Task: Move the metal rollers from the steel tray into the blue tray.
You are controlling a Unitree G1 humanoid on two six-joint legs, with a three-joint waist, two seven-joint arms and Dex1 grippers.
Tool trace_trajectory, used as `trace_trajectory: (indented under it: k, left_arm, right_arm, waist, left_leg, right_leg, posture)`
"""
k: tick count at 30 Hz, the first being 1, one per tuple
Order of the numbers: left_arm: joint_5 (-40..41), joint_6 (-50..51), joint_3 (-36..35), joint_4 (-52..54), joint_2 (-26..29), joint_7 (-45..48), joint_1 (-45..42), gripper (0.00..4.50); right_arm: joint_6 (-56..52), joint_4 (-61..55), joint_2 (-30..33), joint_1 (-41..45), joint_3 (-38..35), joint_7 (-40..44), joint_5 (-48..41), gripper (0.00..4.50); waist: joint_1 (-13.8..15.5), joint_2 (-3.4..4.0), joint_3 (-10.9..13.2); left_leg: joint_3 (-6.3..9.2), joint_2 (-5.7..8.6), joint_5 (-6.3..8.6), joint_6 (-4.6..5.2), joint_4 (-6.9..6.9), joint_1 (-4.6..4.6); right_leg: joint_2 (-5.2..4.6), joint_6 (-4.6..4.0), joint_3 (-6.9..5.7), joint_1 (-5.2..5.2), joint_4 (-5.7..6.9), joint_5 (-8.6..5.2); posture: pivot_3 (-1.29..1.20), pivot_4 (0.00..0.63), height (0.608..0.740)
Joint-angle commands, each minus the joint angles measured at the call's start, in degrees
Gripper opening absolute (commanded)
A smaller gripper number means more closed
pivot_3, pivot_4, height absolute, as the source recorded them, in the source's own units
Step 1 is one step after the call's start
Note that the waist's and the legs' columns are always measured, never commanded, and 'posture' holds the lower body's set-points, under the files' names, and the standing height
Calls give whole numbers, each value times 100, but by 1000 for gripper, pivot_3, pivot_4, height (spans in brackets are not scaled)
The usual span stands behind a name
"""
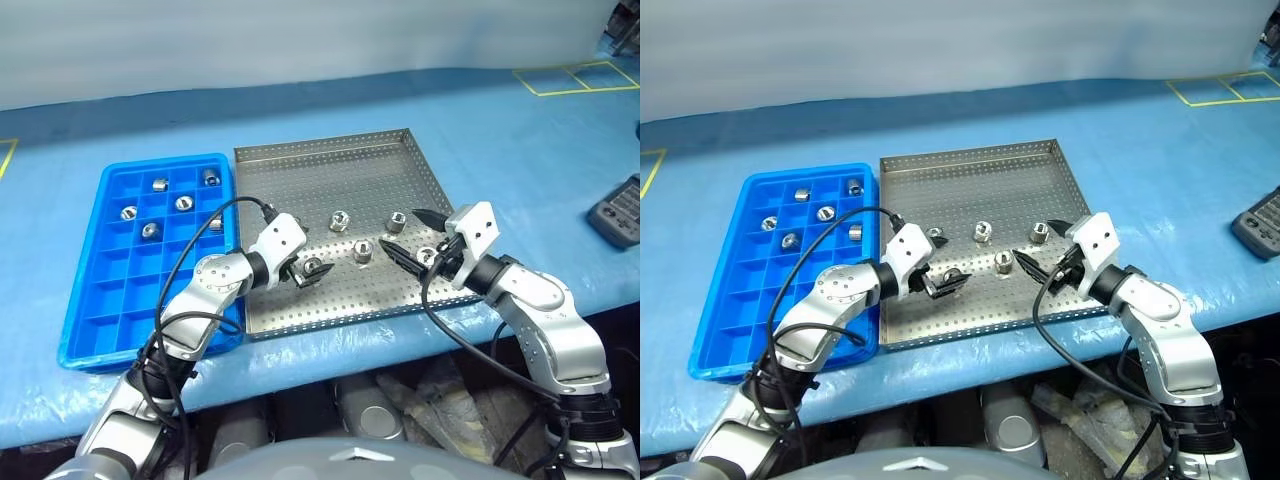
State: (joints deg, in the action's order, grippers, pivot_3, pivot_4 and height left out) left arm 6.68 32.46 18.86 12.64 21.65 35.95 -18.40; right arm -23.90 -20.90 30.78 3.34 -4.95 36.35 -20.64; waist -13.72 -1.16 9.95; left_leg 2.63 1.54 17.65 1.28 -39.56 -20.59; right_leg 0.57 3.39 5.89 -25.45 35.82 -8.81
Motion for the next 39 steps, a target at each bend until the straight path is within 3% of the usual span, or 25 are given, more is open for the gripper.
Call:
trace_trajectory:
  k: [1,11,14,18,22,27,39]
  left_arm:
    - [-127,106,48,-49,-23,-82,-79,4463]
    - [-362,429,124,-136,37,-224,30,4463]
    - [-390,507,145,-147,12,-230,57,3891]
    - [-375,531,220,-106,41,-113,71,2631]
    - [-383,525,220,-96,36,-92,81,2631]
    - [-328,512,90,-21,8,-110,86,1712]
    - [-230,407,-211,333,16,-239,199,1712]
  right_arm:
    - [96,-234,-5,39,-124,-37,-61,4500]
    - [134,-112,-45,196,2,-39,-2,4500]
    - [132,-111,-45,217,15,-37,-3,4500]
    - [139,-114,-46,226,27,-39,1,4500]
    - [146,-126,-54,219,24,-53,6,4500]
    - [151,-116,-100,234,66,-92,44,4500]
    - [154,10,-198,425,202,-18,114,4500]
  waist:
    - [-44,0,0]
    - [-110,0,0]
    - [-99,0,0]
    - [-90,0,0]
    - [-93,0,0]
    - [-94,0,0]
    - [-85,0,0]
  left_leg:
    - [-3,0,0,0,0,0]
    - [-19,-1,2,4,0,2]
    - [-22,0,4,7,0,3]
    - [-24,0,5,9,0,3]
    - [-28,0,6,11,0,3]
    - [-40,0,8,14,0,3]
    - [-63,0,13,24,0,5]
  right_leg:
    - [2,0,3,2,1,0]
    - [5,8,22,2,2,4]
    - [4,10,24,2,1,5]
    - [4,11,27,0,-1,6]
    - [4,12,30,0,-1,6]
    - [4,17,39,0,-1,8]
    - [5,24,62,-2,-2,12]
  posture:
    - [-291,150,740]
    - [-284,150,740]
    - [-265,150,740]
    - [-268,150,740]
    - [-269,150,740]
    - [-267,150,740]
    - [-236,150,740]
